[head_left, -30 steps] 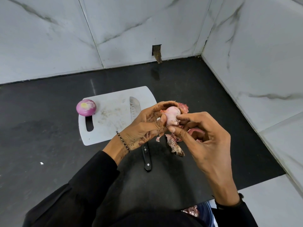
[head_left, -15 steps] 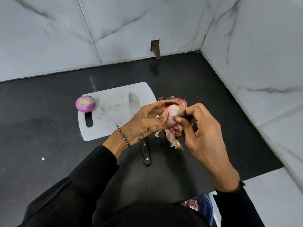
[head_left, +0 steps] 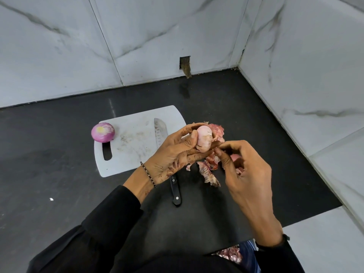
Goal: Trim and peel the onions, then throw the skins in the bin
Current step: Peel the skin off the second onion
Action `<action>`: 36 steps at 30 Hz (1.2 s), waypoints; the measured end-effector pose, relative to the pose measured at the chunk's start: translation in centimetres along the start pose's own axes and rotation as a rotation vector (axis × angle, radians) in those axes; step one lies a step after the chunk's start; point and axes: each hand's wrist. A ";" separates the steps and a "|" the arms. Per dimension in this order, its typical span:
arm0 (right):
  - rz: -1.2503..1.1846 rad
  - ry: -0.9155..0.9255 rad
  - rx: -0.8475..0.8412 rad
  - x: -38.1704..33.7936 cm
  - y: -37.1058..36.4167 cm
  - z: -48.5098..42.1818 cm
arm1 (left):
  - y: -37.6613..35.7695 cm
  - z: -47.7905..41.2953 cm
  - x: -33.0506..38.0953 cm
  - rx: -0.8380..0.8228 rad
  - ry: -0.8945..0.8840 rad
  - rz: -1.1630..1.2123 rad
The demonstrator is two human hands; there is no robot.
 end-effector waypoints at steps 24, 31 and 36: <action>0.420 0.175 -0.125 0.6 1.2 -1.7 | -0.8 -0.4 0.1 0.075 0.058 -0.209; 0.286 0.053 -0.191 0.1 0.9 -0.8 | -0.8 -0.4 0.0 0.101 0.089 -0.107; 0.251 0.024 -0.192 0.2 1.3 -0.4 | -0.7 -0.4 0.0 0.101 0.104 -0.036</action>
Point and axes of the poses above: each hand's wrist, its own z-axis away from the middle knuckle, its own y-axis out of the back of the hand, x = y × z, and after that the axes turned 12 degrees about -x, right-handed
